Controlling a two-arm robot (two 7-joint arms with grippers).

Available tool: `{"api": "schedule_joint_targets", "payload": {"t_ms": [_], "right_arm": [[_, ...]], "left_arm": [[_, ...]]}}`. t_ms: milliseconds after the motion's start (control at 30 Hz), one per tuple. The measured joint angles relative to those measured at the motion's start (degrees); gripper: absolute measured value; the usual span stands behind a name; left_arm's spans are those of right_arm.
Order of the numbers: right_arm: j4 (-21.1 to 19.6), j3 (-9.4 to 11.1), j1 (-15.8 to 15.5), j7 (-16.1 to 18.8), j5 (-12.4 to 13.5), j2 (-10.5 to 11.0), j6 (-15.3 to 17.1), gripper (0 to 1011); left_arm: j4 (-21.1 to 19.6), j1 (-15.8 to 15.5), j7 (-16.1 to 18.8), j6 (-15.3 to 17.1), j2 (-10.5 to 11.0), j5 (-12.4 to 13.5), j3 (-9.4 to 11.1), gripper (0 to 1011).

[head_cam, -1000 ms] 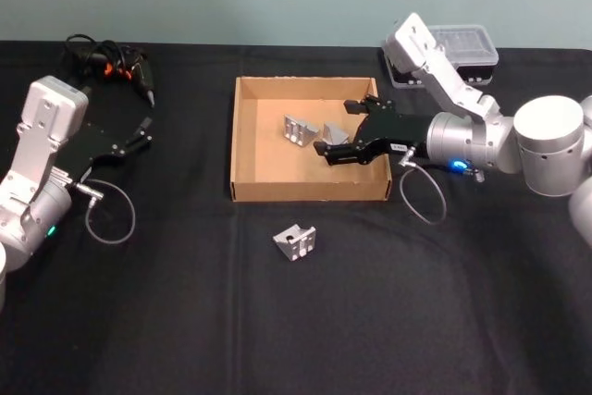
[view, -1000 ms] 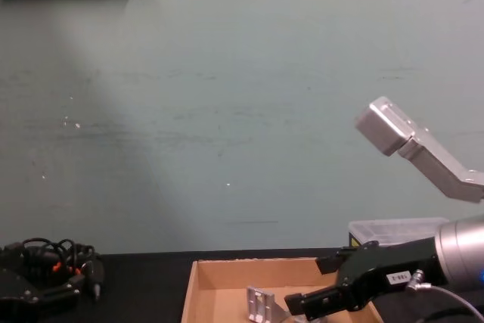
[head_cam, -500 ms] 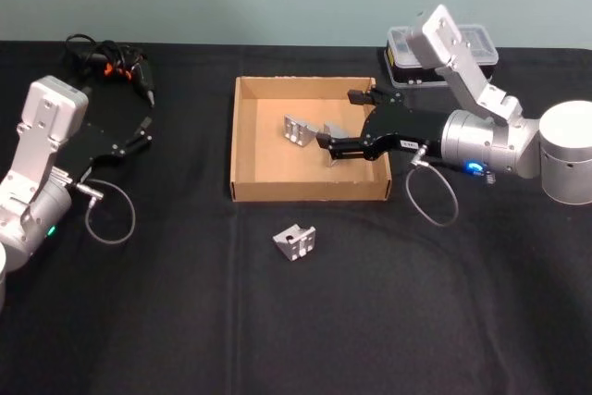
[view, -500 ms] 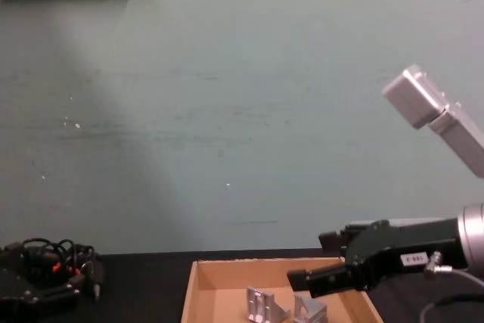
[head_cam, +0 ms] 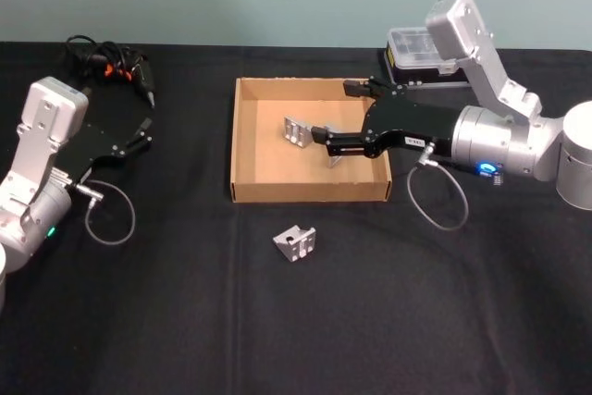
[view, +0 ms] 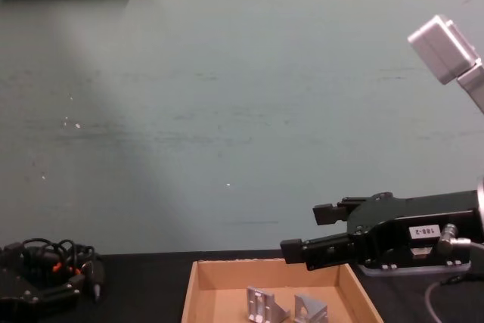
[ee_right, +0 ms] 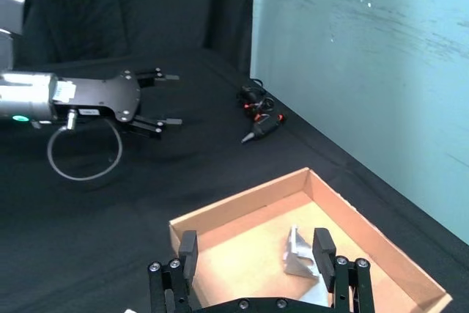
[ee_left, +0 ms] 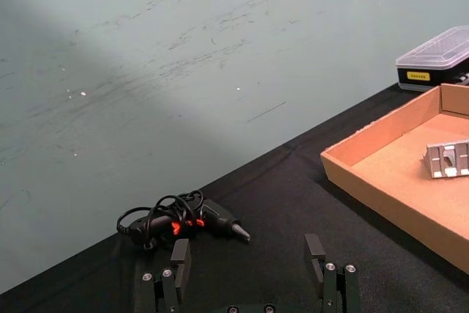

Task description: Use one hand to pick up the angle iron from the table and place it into the box.

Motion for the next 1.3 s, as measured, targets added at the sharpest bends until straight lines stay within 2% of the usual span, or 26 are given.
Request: {"api": "schedule_joint_targets", "payload": {"t_ms": [400,700,1300], "right_arm": [[-4.6,-0.2,-2.3,-0.8,2.7,2.3,0.8,1003],[-8.8,-1.1,-4.9,-1.8,4.3,4.1,1.9,1003],[-12.9,-2.8,-7.6,-3.7,6.9,5.4,5.3,1003]], "left_arm": [[0.0,0.0,0.0,0.0,0.0,0.0,0.0,1011],[0.0,0.0,0.0,0.0,0.0,0.0,0.0,1011],[0.0,0.0,0.0,0.0,0.0,0.0,0.0,1011]]}}
